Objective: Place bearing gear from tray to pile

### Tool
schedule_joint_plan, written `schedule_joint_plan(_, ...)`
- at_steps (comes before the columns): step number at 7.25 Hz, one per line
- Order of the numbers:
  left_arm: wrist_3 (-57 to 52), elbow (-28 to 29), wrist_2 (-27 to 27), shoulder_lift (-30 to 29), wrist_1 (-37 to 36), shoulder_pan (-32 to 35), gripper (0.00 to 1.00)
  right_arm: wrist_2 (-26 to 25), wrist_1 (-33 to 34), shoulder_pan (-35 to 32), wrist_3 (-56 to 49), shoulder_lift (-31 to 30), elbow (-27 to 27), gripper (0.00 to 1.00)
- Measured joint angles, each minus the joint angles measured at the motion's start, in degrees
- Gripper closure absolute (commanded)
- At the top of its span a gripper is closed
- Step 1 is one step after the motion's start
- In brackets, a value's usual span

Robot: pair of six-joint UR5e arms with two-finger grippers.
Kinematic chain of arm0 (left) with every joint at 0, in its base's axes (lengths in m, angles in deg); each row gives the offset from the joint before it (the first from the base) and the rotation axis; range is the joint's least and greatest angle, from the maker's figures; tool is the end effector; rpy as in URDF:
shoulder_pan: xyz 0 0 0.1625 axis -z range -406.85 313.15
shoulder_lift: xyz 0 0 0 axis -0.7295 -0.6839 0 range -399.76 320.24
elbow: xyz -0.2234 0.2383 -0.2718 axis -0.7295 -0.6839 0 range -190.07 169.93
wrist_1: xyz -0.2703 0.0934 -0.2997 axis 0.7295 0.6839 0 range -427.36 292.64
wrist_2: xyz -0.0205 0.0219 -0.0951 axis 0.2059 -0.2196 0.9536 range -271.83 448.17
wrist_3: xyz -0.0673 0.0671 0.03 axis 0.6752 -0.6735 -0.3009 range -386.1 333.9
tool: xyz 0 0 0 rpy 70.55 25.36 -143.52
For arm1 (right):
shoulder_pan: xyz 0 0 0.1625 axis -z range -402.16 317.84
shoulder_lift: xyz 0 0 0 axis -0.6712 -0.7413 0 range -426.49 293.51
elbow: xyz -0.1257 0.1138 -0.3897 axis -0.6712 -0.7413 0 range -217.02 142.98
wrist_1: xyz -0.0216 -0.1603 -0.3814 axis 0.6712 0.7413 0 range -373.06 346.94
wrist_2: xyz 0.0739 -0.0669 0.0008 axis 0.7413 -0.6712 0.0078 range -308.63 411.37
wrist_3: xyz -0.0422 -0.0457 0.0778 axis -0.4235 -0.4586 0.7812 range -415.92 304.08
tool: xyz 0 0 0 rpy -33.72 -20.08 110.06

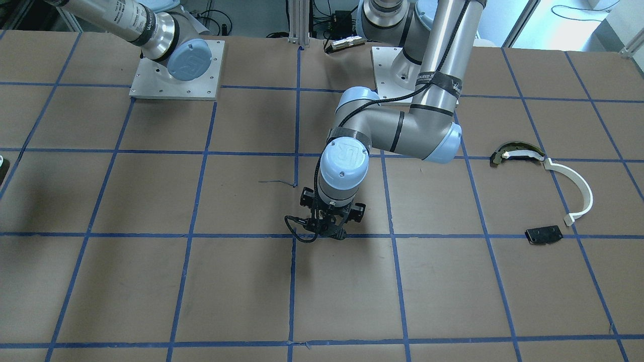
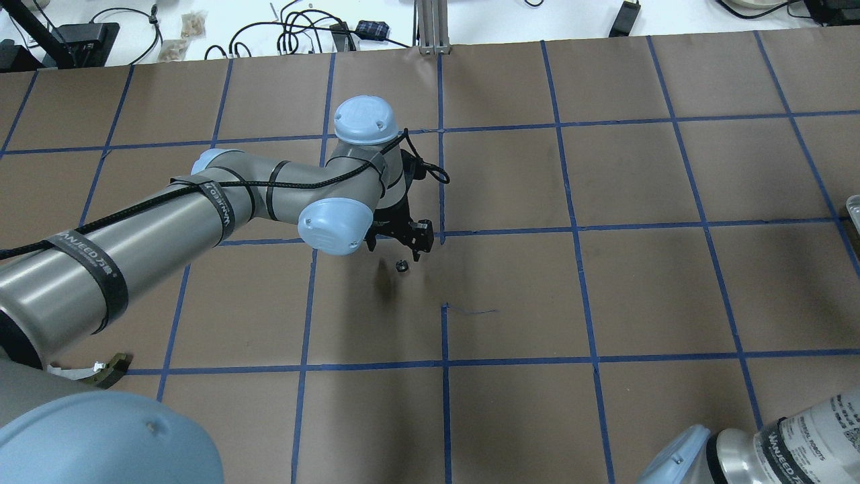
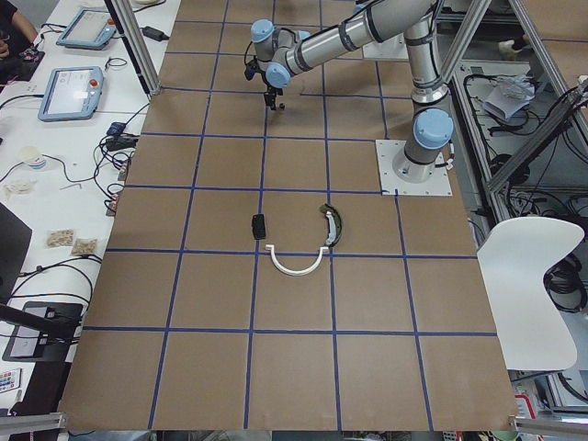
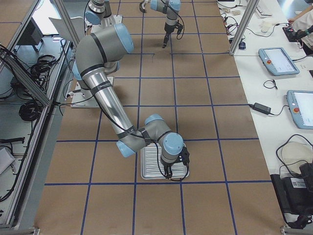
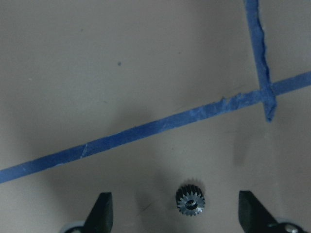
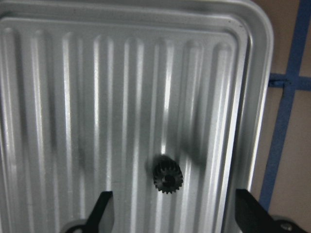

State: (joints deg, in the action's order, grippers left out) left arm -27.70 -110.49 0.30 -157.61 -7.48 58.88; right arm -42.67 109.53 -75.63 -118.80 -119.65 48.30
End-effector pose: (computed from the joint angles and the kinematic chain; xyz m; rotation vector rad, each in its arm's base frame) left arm -0.2921 -0.5317 0.1826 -0.4648 -3.0790 -0.2272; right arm -0.5037 -0.4844 0.1953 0.1712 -3.0935 -0.0886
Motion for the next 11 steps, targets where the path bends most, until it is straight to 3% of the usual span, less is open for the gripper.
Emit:
schedule_joint_plan(4,-0.04,-0.04,-0.1,-0.43,0.55,0.02,0.22,0.07,0.82,-0.01,-0.68,0.4,0.32,0.34)
schedule_joint_plan(6,0.35,-0.03,0.1,-1.01,0.59,0.01,0.42,0.11,0.61,-0.01,-0.73,0.48,0.36,0.42)
schedule_joint_plan(8,0.51,-0.02,0.29,-1.53,0.67,0.02,0.96,0.11,0.69,-0.01,-0.73,0.53,0.37,0.47)
schedule_joint_plan(11,0.28,0.06,0.24,-1.51,0.73,0.23,1.0,0.09,0.99,-0.01,-0.67,1.31,0.28,0.53)
